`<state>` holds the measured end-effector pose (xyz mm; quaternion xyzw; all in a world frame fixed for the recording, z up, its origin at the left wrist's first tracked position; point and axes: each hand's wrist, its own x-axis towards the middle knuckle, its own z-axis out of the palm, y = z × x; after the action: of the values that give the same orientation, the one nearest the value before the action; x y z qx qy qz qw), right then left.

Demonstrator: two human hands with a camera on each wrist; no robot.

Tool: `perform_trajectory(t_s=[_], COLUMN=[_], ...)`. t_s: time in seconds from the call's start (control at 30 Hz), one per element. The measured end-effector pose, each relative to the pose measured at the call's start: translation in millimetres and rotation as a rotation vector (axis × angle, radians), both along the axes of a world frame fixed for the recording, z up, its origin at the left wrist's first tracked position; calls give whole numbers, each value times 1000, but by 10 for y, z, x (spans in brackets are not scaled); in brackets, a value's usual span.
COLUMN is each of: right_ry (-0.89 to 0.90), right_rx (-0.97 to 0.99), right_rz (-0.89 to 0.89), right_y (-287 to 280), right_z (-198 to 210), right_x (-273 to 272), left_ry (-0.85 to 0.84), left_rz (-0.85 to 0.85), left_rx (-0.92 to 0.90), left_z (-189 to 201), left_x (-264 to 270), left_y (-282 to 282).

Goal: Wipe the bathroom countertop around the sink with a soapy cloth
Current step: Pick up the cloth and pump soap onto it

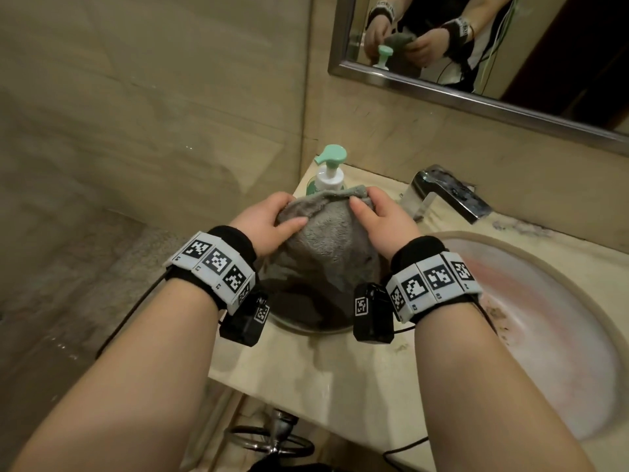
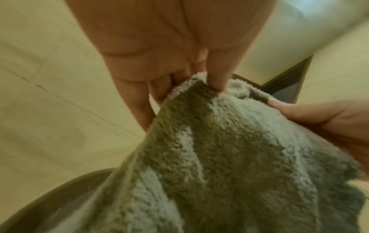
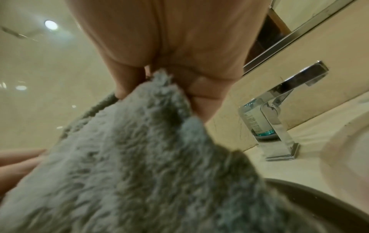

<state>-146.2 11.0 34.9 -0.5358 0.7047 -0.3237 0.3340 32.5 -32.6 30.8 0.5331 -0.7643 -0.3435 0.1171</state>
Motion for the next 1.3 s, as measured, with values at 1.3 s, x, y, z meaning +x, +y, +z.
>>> perform_trajectory(t_s=[1.3], right_ry=[114], right_rx=[-147], right_rz=[-195], right_y=[-47], right_z=[12], right_x=[-109], left_ry=[-183], left_rz=[101], left_rx=[-48], left_z=[7], left_x=[56], left_y=[-158])
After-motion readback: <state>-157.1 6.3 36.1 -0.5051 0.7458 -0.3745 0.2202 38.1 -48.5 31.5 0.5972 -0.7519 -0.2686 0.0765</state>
